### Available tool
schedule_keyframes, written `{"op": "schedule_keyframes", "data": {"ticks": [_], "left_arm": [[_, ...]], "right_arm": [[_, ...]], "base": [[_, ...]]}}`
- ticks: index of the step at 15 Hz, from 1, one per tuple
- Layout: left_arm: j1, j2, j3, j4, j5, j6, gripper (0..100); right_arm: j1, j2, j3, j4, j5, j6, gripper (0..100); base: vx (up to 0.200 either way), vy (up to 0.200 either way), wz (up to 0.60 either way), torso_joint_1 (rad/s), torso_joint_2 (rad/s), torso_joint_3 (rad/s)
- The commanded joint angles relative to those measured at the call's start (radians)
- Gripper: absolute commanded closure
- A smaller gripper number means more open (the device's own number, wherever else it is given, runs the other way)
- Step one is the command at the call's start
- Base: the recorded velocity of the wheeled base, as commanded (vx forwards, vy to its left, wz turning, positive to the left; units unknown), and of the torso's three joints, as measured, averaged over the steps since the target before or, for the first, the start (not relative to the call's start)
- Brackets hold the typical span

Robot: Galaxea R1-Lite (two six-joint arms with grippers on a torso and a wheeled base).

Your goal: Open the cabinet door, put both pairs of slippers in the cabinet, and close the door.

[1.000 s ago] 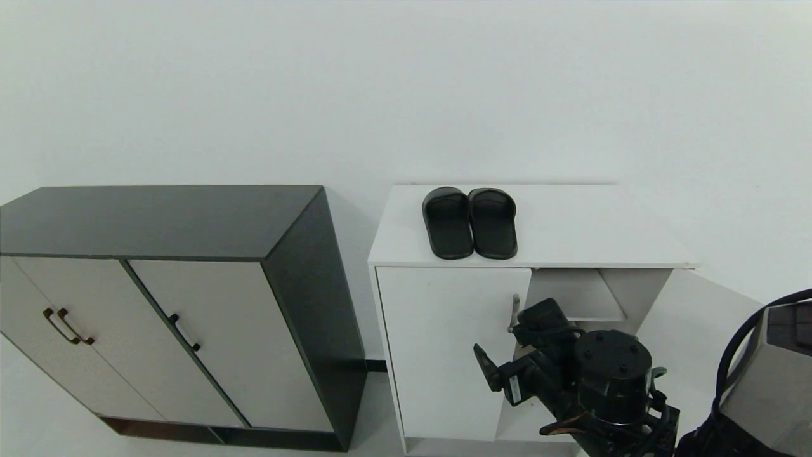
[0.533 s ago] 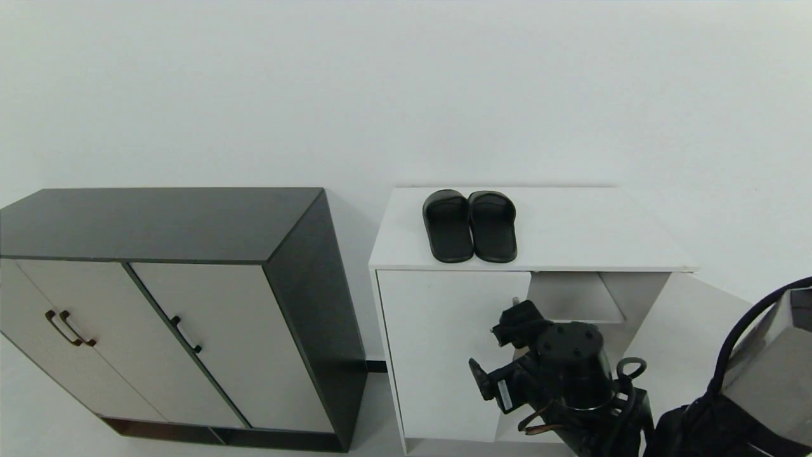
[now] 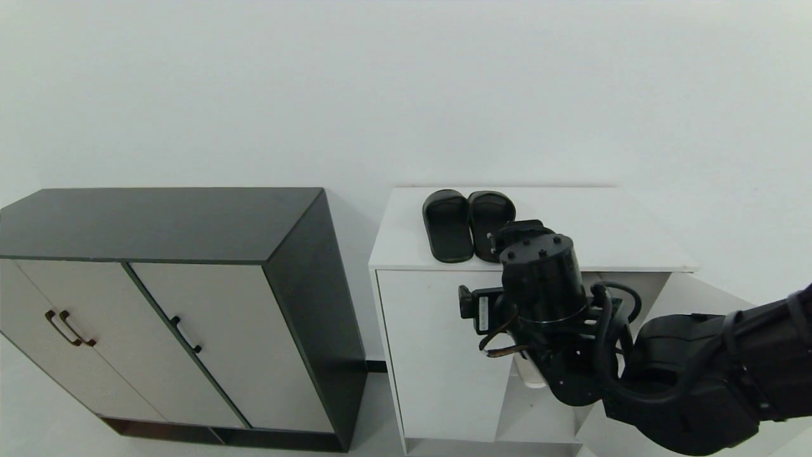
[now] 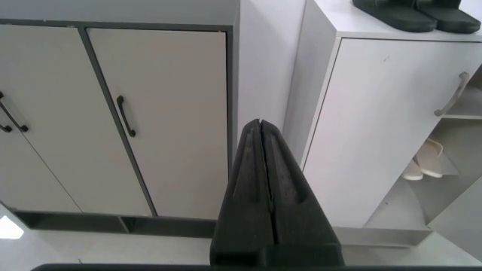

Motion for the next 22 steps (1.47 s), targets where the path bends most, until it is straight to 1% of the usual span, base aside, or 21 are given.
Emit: {"op": "schedule_keyframes", "data": {"ticks": [1,3,5,12,16,18,20,22], "left_arm": [[0.0,0.001,0.0,0.0,0.001,0.0,100],[0.0,0.001,0.0,0.0,-0.001,0.003,100],[0.0,0.001,0.0,0.0,-0.001,0.003,100],[0.0,0.001,0.0,0.0,-0.001,0.001,100],[0.0,0.001,-0.002,0.0,-0.001,0.001,100],[0.0,0.001,0.0,0.0,-0.001,0.001,100],[0.0,0.001,0.0,0.0,-0.002,0.003,100],[0.0,0.001,0.0,0.0,-0.002,0.003,100]], "right_arm": [[0.001,-0.013,-0.017,-0.008,-0.001,0.0,0],[0.0,-0.008,-0.014,-0.022,-0.001,-0.003,0],[-0.002,-0.005,-0.014,-0.024,-0.001,-0.001,0],[-0.013,0.01,-0.02,-0.04,-0.001,-0.003,0],[-0.057,0.052,-0.038,-0.059,0.013,-0.023,0],[-0.088,0.087,-0.057,-0.097,0.047,-0.055,0],[-0.105,0.11,-0.066,-0.116,0.068,-0.06,0],[-0.114,0.128,-0.068,-0.119,0.07,-0.058,0]], "base": [[0.0,0.0,0.0,0.0,0.0,0.0],[0.0,0.0,0.0,0.0,0.0,0.0],[0.2,0.2,0.0,0.005,0.0,0.0],[0.2,0.0,0.0,0.004,0.0,0.0],[0.0,0.0,0.0,0.0,0.0,0.0],[0.0,0.0,0.0,0.0,0.0,0.0],[0.0,0.0,0.0,0.0,0.0,0.0],[0.2,0.0,0.0,0.005,0.0,0.002]]}}
